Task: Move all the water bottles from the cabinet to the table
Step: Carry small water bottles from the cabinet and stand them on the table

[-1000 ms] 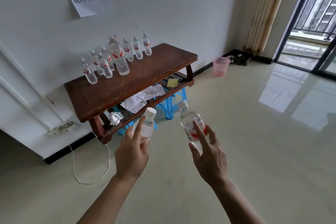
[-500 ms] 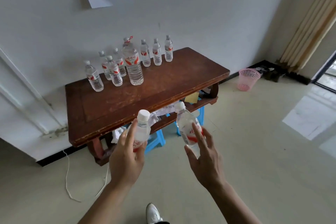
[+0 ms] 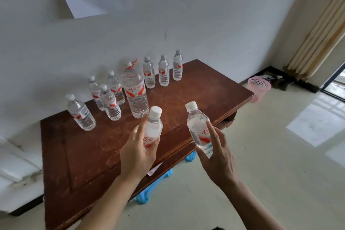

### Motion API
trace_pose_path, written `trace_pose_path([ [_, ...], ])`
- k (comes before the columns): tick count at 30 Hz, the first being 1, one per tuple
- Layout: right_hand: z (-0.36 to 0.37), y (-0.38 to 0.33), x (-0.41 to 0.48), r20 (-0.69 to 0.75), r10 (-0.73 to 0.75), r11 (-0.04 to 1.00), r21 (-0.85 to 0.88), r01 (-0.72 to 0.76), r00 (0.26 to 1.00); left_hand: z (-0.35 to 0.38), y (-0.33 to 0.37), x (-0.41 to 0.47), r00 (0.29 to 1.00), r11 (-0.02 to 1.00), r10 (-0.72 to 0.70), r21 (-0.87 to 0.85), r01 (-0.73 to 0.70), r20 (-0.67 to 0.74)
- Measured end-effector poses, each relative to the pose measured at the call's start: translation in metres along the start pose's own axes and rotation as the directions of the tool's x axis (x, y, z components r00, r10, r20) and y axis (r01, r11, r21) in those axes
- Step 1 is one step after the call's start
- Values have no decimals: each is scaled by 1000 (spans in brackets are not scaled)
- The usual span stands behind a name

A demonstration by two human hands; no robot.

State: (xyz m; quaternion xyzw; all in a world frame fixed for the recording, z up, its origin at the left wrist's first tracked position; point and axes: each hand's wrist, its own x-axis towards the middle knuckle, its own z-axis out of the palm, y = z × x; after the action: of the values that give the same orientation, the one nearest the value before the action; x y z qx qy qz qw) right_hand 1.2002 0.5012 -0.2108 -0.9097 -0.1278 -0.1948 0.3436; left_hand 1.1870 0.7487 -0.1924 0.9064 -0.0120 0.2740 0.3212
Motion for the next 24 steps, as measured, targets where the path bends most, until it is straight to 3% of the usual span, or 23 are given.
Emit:
trace_pose_path([
  [6, 46, 54, 81, 12, 51, 997, 62, -52, 999, 63, -24, 68, 999, 1000, -26, 2, 26, 35],
  [14, 116, 141, 231, 106, 163, 977, 119, -175, 981, 158, -50, 195, 959, 954, -277, 138, 267, 54],
  [19, 153, 184, 330, 169, 143, 974, 153, -169, 975, 216, -71, 281, 907, 893, -420, 189, 409, 20],
  [24, 199, 196, 394, 262, 89, 964, 222, -150, 961, 252, -95, 327, 890, 873, -455, 181, 452, -29],
])
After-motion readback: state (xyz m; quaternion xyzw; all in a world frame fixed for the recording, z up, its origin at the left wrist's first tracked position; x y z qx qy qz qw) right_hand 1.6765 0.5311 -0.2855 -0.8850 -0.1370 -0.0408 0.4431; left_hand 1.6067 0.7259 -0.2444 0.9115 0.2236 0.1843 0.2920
